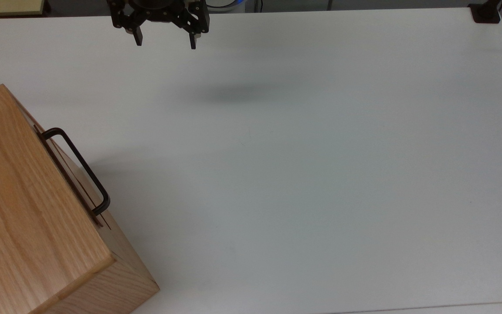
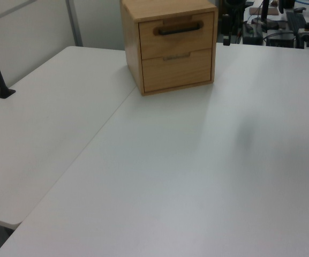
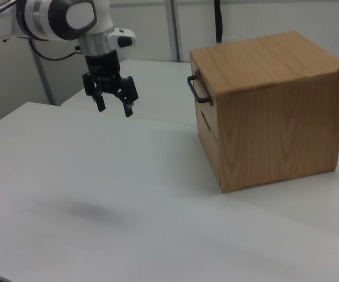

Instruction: Open the drawer by sliding it

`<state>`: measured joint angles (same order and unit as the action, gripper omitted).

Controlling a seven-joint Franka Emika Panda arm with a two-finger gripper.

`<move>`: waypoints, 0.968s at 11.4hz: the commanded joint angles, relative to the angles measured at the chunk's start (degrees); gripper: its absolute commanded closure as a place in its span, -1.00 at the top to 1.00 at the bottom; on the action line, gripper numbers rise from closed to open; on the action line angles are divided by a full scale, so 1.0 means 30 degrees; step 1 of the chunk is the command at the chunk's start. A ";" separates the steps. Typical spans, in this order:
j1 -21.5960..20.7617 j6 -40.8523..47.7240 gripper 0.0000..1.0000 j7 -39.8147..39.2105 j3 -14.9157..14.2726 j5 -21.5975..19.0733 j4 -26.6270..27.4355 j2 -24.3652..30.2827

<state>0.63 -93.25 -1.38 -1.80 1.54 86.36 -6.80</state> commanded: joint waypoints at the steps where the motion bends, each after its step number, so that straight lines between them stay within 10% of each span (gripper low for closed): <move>1: 0.0052 0.0259 1.00 -0.0186 -0.0044 0.0220 0.0187 0.0276; 11: 0.0111 0.0027 1.00 -0.0041 -0.0103 0.0044 0.0187 0.0129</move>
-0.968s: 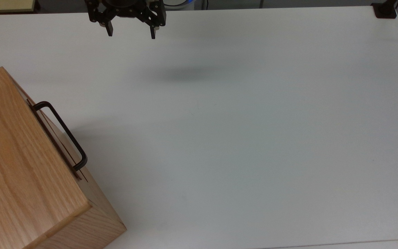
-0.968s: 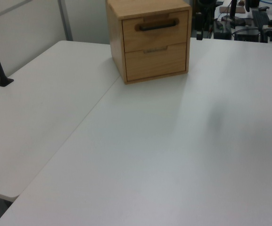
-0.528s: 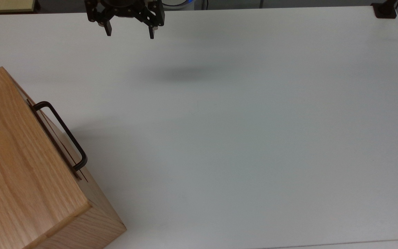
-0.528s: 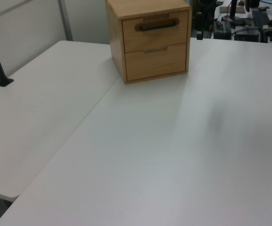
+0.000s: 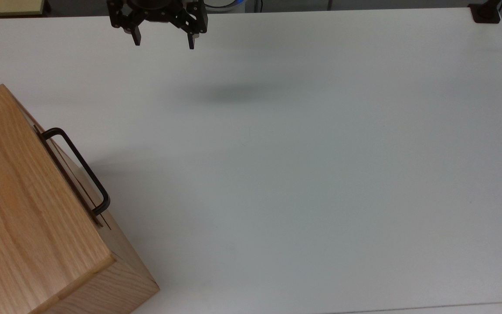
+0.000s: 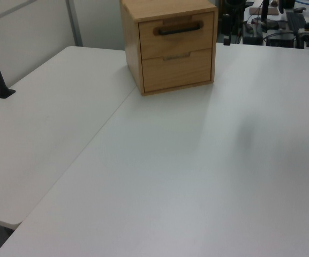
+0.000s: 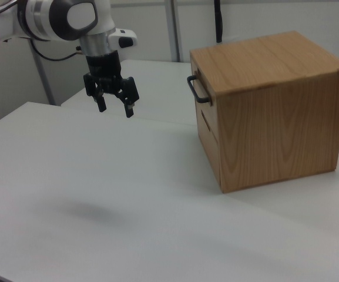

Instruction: Open the drawer by sliding it

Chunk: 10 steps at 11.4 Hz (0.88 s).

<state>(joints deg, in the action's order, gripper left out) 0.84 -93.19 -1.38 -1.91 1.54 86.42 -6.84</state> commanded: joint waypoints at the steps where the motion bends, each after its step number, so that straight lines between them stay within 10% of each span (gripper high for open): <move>1: 0.0013 0.0008 1.00 0.0599 -0.0068 -0.0015 0.0169 0.0142; 7: -0.0163 -0.4930 1.00 0.1895 0.0078 -0.0427 0.0140 -0.0999; 10: -0.0865 -0.6171 1.00 -0.0466 0.0137 0.2345 0.0140 -0.1321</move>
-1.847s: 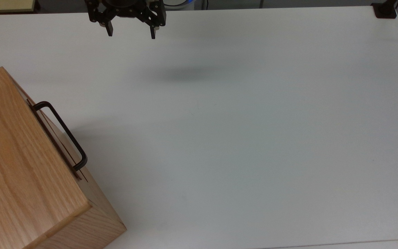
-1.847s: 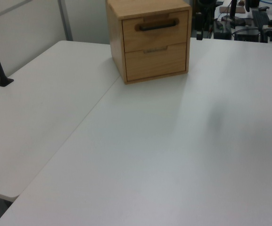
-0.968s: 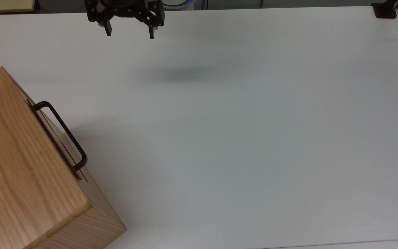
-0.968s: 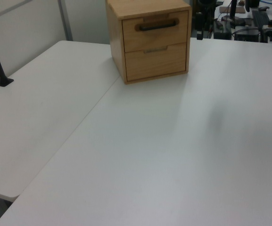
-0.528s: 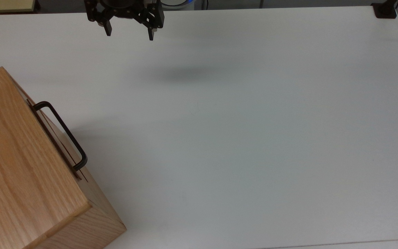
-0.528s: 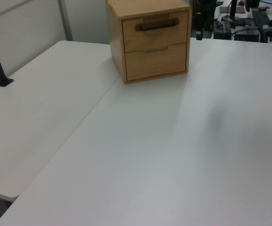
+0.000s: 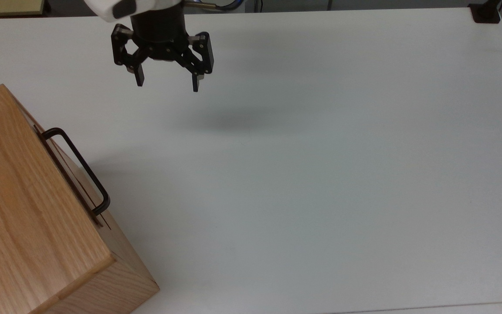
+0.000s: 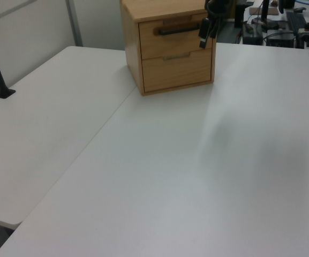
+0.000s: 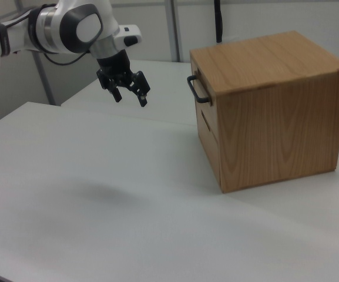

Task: Open the drawer by sliding it
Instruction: 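Move the open gripper down toward the black handle of the upper drawer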

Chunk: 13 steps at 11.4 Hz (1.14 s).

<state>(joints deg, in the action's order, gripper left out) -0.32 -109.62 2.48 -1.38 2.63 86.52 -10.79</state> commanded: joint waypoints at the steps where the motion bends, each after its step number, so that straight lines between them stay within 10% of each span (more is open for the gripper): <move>1: -0.0597 -0.1246 1.00 -0.2722 -0.0037 0.2689 0.0078 -0.0211; 7: -0.0016 -0.8709 1.00 -0.5515 -0.0330 0.9133 0.0107 -0.2231; 13: 0.0779 -1.1035 0.24 -0.5545 -0.0330 1.4584 0.0136 -0.3346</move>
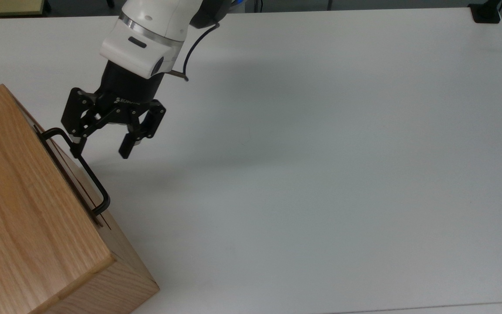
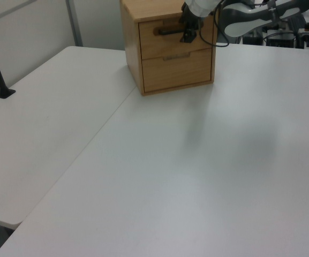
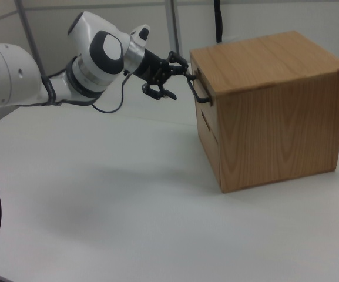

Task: Open the drawer by sliding it
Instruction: 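Move the open gripper down toward the black handle of the upper drawer, then close the gripper around the black bar handle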

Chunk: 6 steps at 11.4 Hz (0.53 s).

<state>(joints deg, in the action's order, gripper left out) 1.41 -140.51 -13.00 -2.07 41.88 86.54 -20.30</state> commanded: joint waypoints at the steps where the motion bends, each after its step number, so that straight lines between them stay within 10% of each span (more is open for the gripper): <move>1: 0.0232 -0.0945 0.00 -0.0414 -0.0103 0.1654 0.0100 -0.0321; 6: 0.0584 -0.1210 -0.41 -0.0239 -0.0103 0.1626 0.0158 -0.0381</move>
<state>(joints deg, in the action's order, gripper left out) 3.12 -142.58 -13.23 -2.09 46.04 86.53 -21.68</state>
